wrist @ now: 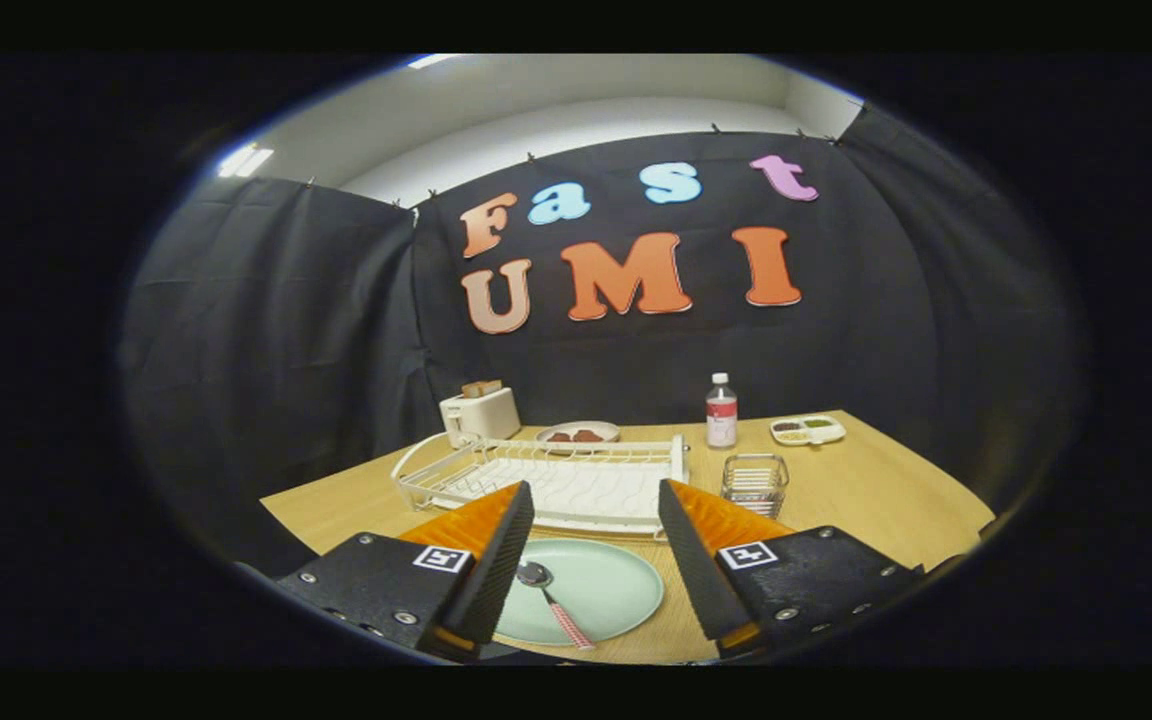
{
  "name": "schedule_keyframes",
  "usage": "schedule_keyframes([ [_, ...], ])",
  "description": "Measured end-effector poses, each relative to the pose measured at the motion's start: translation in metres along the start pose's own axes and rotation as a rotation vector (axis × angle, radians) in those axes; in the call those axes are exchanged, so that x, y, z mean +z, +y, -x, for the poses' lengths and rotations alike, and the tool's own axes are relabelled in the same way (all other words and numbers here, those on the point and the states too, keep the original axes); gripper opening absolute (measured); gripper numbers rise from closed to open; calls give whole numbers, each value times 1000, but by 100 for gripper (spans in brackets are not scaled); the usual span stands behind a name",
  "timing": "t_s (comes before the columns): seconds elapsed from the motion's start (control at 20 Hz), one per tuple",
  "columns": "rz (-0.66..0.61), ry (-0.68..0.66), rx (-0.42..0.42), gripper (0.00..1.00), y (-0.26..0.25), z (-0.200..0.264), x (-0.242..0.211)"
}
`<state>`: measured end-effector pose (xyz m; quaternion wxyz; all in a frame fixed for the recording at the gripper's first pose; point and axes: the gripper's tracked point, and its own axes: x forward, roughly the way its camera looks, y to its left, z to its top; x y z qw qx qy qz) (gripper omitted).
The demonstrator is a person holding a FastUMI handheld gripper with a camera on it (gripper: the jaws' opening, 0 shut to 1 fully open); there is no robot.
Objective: Take the plate from the dish rack, then take the spoon from the basket and place it into the plate.
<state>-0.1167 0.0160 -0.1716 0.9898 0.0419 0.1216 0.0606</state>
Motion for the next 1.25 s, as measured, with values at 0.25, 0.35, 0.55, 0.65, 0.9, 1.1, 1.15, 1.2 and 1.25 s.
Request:
schedule_keyframes([
  [0.25,32,-84,-50,86,6,17,46],
  [0.35,70,-112,-75,88,10,24,62],
  [0.55,125,-186,-91,92,33,41,97],
  [0.65,138,-202,-110,93,39,47,106],
  [0.9,129,-245,-127,93,48,57,123],
  [1.1,91,-264,-90,93,52,62,126],
  [1.15,94,-262,-108,93,45,63,126],
  [1.2,102,-266,-126,93,40,64,127],
  [1.25,108,-271,-138,93,39,66,129],
])
